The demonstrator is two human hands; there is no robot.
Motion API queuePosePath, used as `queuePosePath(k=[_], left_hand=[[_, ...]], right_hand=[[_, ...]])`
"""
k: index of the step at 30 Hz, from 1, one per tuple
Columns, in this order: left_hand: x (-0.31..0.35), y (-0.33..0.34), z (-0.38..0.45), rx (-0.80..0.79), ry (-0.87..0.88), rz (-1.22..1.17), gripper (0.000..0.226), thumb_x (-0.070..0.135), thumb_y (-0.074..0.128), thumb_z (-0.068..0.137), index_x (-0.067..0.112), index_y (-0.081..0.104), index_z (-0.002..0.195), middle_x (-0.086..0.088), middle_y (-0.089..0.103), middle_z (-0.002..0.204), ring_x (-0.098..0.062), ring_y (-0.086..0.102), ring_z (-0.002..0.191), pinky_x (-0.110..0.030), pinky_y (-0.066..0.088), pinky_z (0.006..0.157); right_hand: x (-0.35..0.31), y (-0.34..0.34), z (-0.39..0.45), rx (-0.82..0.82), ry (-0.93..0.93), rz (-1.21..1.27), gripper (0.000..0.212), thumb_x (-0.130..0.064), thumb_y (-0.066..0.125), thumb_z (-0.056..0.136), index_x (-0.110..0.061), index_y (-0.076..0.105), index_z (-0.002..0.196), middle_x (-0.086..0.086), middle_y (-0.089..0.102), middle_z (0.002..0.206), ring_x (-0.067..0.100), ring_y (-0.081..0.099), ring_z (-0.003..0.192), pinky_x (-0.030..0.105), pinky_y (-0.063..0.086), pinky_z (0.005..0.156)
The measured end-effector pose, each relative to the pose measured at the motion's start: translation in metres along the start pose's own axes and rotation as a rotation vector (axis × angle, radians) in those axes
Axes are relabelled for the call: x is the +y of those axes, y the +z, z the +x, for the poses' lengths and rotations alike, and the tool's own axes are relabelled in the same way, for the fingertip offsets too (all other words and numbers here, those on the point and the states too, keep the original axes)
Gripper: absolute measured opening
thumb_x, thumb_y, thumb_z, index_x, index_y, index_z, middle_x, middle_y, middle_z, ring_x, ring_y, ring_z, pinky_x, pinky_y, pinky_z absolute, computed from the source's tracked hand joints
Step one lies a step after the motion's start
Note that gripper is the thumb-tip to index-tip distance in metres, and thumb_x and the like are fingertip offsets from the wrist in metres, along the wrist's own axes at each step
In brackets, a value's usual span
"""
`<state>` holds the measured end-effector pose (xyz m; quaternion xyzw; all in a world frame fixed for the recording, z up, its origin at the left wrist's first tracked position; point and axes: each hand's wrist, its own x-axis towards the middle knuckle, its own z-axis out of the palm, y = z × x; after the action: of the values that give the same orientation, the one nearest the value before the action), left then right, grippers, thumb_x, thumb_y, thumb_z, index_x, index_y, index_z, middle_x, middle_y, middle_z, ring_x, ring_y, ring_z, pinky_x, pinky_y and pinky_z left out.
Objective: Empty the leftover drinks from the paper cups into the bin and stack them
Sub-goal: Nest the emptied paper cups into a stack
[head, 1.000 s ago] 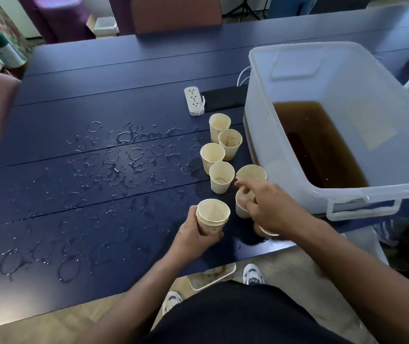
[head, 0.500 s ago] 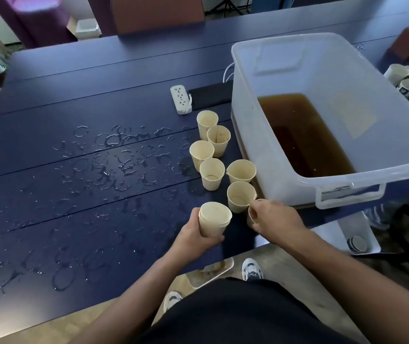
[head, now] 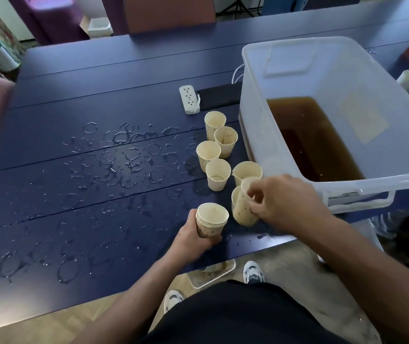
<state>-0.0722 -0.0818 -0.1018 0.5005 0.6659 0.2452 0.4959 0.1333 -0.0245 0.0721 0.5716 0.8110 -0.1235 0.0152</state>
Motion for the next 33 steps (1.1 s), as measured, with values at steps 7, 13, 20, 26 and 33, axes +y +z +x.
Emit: queuePosePath(k=[7,13,20,26,33], left_hand=[[0.001,-0.001,0.002,0.011,0.012,-0.088,0.063,0.041,0.087,0.066,0.049,0.046,0.114,0.009,0.065,0.111,-0.016,0.063,0.104,-0.043,0.056,0.089],[0.001,0.000,-0.002,0.020,0.046,-0.099,0.059,0.038,0.089,0.067,0.047,0.047,0.108,0.007,0.066,0.105,-0.015,0.063,0.097,-0.032,0.055,0.080],[0.008,0.001,-0.004,0.054,0.049,-0.120,0.065,0.049,0.086,0.056,0.046,0.049,0.109,0.010,0.068,0.104,-0.014,0.065,0.098,-0.044,0.055,0.089],[0.019,-0.001,0.001,0.064,0.080,-0.056,0.066,0.047,0.085,0.057,0.052,0.044,0.108,0.012,0.067,0.106,-0.012,0.064,0.096,-0.041,0.055,0.087],[0.008,-0.004,0.001,0.084,0.055,-0.049,0.068,0.036,0.088,0.066,0.042,0.044,0.118,0.016,0.064,0.111,-0.007,0.061,0.105,-0.039,0.052,0.094]], right_hand=[[-0.022,-0.009,0.014,0.172,-0.212,0.237,0.013,-0.040,0.070,0.087,-0.033,0.074,0.097,-0.007,0.072,0.088,0.014,0.054,0.071,0.026,0.039,0.059],[-0.028,0.010,0.019,0.052,-0.275,0.184,0.020,-0.037,0.064,0.094,-0.029,0.075,0.108,-0.006,0.074,0.106,0.016,0.065,0.087,0.036,0.056,0.073],[-0.022,0.022,0.023,0.022,-0.305,0.170,0.020,-0.038,0.066,0.092,-0.031,0.076,0.108,-0.007,0.074,0.108,0.015,0.065,0.088,0.028,0.051,0.071],[-0.019,0.053,0.029,-0.185,-0.301,0.241,0.026,-0.047,0.073,0.084,-0.031,0.078,0.104,-0.010,0.074,0.089,0.011,0.061,0.076,0.030,0.050,0.076],[0.002,0.058,0.030,0.056,-0.028,0.377,0.023,-0.044,0.067,0.091,-0.029,0.071,0.107,-0.009,0.071,0.099,0.005,0.056,0.077,0.021,0.043,0.069]])
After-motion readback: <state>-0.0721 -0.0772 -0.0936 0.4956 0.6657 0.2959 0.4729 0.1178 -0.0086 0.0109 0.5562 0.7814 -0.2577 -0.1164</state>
